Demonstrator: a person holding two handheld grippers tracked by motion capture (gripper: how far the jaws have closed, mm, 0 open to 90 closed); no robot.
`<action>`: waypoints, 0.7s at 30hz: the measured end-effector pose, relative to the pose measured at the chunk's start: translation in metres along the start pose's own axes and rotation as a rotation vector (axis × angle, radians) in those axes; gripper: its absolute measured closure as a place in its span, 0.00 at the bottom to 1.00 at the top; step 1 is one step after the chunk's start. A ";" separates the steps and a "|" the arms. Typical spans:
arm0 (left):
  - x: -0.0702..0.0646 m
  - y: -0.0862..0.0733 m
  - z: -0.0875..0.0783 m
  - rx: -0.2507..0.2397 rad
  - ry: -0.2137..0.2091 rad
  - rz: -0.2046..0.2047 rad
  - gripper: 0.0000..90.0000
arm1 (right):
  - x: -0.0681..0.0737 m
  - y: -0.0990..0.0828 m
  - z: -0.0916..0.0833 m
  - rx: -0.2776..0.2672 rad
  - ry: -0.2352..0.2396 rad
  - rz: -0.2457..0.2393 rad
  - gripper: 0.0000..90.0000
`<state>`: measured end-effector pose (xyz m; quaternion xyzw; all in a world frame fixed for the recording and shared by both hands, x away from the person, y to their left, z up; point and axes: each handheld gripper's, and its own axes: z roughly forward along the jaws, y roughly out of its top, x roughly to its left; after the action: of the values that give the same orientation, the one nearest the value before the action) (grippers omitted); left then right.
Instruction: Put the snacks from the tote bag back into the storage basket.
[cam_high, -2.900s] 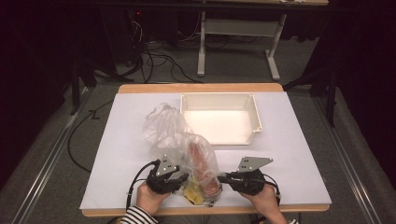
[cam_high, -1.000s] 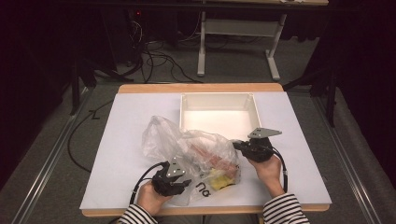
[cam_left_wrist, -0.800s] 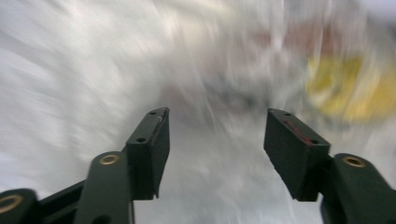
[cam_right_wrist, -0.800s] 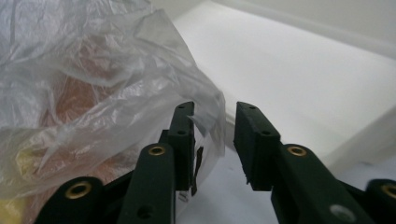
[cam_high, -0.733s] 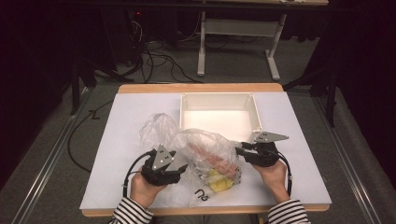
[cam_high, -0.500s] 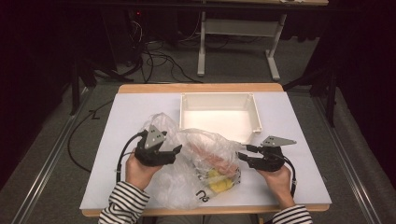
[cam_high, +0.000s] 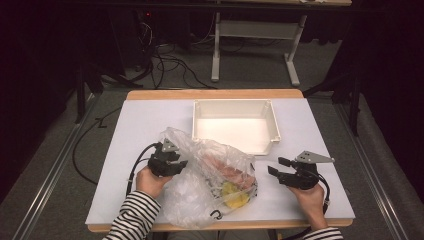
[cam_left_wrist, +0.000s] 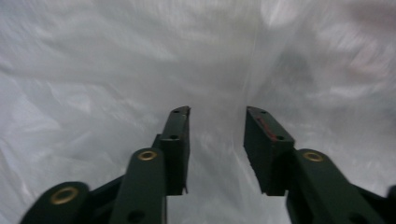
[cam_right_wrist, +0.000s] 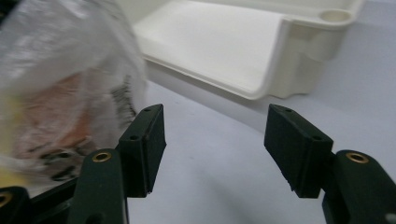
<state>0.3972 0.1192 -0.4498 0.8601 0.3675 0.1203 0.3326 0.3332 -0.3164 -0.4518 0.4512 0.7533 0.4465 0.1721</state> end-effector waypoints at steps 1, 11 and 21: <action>0.000 0.000 0.000 0.000 0.000 0.000 0.75 | -0.002 -0.001 0.001 0.004 -0.025 0.005 0.43; -0.017 -0.025 0.001 0.059 -0.060 0.048 1.00 | -0.013 -0.009 0.017 0.057 -0.201 0.008 0.43; -0.051 -0.033 -0.002 0.047 -0.111 0.079 1.00 | 0.019 -0.011 0.008 0.035 -0.090 -0.058 0.44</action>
<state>0.3419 0.1005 -0.4677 0.8869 0.3168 0.0769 0.3272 0.3231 -0.2988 -0.4628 0.4516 0.7654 0.4072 0.2108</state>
